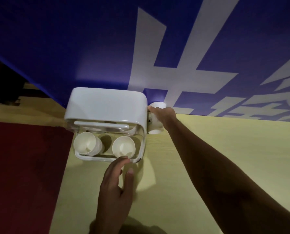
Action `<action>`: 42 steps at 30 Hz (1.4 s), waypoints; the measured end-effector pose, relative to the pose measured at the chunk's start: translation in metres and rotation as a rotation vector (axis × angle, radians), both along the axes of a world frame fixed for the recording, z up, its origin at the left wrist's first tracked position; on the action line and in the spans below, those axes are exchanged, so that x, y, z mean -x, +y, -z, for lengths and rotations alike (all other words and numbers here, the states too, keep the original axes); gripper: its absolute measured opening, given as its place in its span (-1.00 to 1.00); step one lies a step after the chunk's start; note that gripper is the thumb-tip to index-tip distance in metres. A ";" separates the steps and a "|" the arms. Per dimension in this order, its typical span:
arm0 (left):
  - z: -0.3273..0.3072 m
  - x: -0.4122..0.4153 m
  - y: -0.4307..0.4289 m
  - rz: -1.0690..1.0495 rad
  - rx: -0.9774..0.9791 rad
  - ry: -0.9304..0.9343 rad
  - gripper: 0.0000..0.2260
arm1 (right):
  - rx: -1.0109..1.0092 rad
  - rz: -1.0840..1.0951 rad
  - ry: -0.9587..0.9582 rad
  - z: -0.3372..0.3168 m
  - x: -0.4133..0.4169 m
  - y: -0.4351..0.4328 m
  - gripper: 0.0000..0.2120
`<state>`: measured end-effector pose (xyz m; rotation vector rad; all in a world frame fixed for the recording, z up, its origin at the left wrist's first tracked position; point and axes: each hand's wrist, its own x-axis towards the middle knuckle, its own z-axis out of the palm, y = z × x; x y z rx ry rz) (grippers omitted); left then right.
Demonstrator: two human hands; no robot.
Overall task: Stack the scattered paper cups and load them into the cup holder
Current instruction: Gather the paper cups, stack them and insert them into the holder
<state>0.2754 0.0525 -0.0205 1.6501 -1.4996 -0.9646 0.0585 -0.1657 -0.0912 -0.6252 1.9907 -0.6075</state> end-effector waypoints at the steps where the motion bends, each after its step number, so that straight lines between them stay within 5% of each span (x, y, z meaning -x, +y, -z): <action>1: 0.000 0.004 0.001 -0.004 0.001 -0.006 -0.67 | -0.008 0.000 -0.002 0.000 0.002 0.001 -0.34; 8: -0.002 0.068 -0.026 0.160 -0.066 -0.123 -0.72 | 0.093 0.003 0.075 -0.006 0.051 0.050 -0.34; 16: 0.058 0.169 -0.125 0.050 -0.325 -0.422 -0.37 | 0.214 0.045 0.098 -0.034 0.132 0.152 -0.36; 23: 0.103 0.216 -0.152 -0.220 -0.428 -0.375 -0.31 | 0.260 0.089 0.006 -0.037 0.164 0.207 -0.47; 28: 0.107 0.215 -0.149 -0.175 -0.355 -0.391 -0.38 | 0.290 0.090 -0.006 -0.031 0.174 0.219 -0.38; 36: 0.045 0.191 -0.099 -0.013 -0.166 -0.150 -0.39 | 0.385 -0.018 0.040 -0.054 0.168 0.207 -0.24; 42: -0.008 0.132 -0.055 0.046 -0.068 -0.105 -0.40 | 0.504 -0.192 0.110 -0.093 0.125 0.201 -0.47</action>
